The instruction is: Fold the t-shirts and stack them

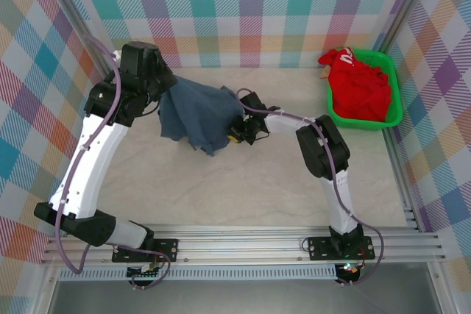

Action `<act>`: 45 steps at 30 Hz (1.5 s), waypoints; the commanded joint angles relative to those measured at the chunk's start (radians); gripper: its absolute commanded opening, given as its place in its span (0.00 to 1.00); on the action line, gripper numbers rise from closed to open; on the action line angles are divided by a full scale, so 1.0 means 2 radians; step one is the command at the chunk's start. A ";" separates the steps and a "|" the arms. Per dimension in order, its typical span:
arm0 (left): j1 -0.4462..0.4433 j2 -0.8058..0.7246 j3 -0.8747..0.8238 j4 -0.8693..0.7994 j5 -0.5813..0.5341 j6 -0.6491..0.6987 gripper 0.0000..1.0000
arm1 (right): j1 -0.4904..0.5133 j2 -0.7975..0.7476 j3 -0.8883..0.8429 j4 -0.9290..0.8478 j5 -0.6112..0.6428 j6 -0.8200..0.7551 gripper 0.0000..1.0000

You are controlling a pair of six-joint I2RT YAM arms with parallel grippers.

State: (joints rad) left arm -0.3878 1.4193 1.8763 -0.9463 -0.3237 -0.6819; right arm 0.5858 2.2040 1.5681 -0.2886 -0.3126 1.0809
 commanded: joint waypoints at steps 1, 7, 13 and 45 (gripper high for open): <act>0.012 -0.018 0.007 -0.004 -0.007 0.016 0.00 | -0.008 -0.063 0.025 -0.043 0.053 -0.065 0.00; 0.014 -0.050 -0.001 -0.003 -0.035 0.038 0.00 | -0.023 -0.206 0.001 -0.104 0.064 -0.173 0.00; 0.014 -0.144 -0.066 0.046 -0.062 0.061 0.00 | -0.025 -0.379 -0.070 -0.130 0.089 -0.254 0.00; 0.064 -0.047 -0.450 -0.011 0.210 -0.172 0.48 | -0.122 -0.305 -0.186 -0.210 0.020 -0.201 0.49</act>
State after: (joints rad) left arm -0.2340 1.3273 1.0752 -0.9234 -0.0158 -0.9184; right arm 0.3378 1.6146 1.2499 -0.6716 -0.2405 0.6697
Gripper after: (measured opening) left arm 0.490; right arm 0.488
